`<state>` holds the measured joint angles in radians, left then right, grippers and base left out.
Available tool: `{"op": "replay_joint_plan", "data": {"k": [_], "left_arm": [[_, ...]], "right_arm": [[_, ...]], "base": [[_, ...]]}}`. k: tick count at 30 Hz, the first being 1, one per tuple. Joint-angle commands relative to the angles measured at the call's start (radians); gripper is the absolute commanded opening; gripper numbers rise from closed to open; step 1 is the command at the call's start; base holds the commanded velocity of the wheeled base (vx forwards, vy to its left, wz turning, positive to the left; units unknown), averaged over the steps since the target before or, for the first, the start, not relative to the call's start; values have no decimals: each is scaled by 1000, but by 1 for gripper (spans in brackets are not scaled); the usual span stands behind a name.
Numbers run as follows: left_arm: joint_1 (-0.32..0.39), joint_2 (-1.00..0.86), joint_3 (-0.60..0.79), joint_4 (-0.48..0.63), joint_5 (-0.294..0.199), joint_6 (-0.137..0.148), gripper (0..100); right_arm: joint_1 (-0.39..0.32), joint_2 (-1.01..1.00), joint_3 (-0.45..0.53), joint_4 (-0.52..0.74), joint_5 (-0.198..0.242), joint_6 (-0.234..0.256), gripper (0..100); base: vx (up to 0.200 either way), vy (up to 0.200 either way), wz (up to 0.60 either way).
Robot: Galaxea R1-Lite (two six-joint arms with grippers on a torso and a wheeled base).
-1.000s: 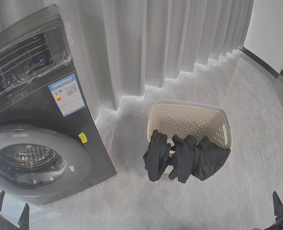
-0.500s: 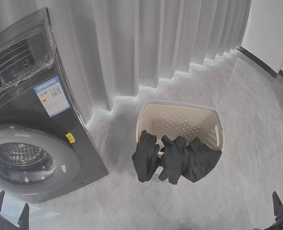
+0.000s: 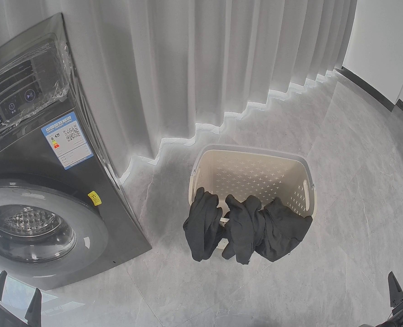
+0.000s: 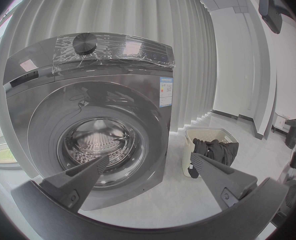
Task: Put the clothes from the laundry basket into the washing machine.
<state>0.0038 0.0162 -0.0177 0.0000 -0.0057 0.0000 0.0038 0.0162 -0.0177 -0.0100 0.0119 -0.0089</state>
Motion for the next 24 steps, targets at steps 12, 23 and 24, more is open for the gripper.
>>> {"op": "replay_joint_plan", "data": {"k": [12, 23, 24], "left_arm": [[1, -16, 18, 0, 0, 0, 100], [1, -16, 18, 0, -2, 0, 100], [1, -16, 18, 0, -2, 0, 100]], "right_arm": [[1, -4, 18, -1, 0, 0, 100], [1, -4, 18, -1, 0, 0, 100], [1, -4, 18, -1, 0, 0, 100]], "base": [[83, 0, 0], [182, 0, 0], [0, 0, 0]]}}
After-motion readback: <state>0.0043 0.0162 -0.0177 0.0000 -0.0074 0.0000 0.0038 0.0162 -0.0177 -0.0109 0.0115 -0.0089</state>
